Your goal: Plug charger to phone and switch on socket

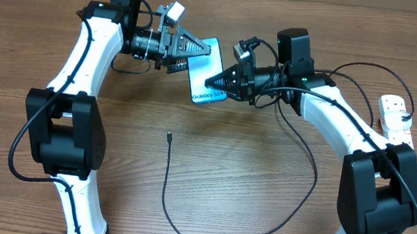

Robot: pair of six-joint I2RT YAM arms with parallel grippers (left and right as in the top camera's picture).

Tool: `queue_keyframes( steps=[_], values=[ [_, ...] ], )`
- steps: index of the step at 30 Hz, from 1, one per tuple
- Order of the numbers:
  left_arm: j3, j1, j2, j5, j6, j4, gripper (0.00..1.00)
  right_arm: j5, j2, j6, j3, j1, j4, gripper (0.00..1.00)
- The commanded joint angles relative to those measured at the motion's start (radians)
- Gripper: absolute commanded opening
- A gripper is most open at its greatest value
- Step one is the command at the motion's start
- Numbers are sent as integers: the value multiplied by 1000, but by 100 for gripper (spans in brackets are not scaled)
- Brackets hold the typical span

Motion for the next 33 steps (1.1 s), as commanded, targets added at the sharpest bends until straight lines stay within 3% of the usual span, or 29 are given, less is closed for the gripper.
queue_keyframes(
  steps=[1, 6, 11, 15, 21, 27, 33],
  values=[
    [21, -44, -3, 158, 22, 2, 69, 56, -37, 96, 9, 4, 55, 4],
    [21, -63, -3, 202, -57, 2, 63, 60, -37, 137, 9, 4, 140, 4],
    [21, -64, -3, 206, -95, 10, 49, 60, -37, 136, 9, 7, 137, 4],
    [21, -64, -3, 206, -121, 13, 31, 60, -37, 136, 9, 14, 137, 4],
    [21, -60, -3, 206, -127, 13, 20, 60, -37, 135, 9, 15, 137, 4],
    [21, -60, -3, 206, -129, 45, 18, 59, -37, 136, 9, 16, 136, 4],
    [21, -60, -3, 204, -243, 147, 16, 52, -37, 135, 9, 26, 123, 4]
  ],
)
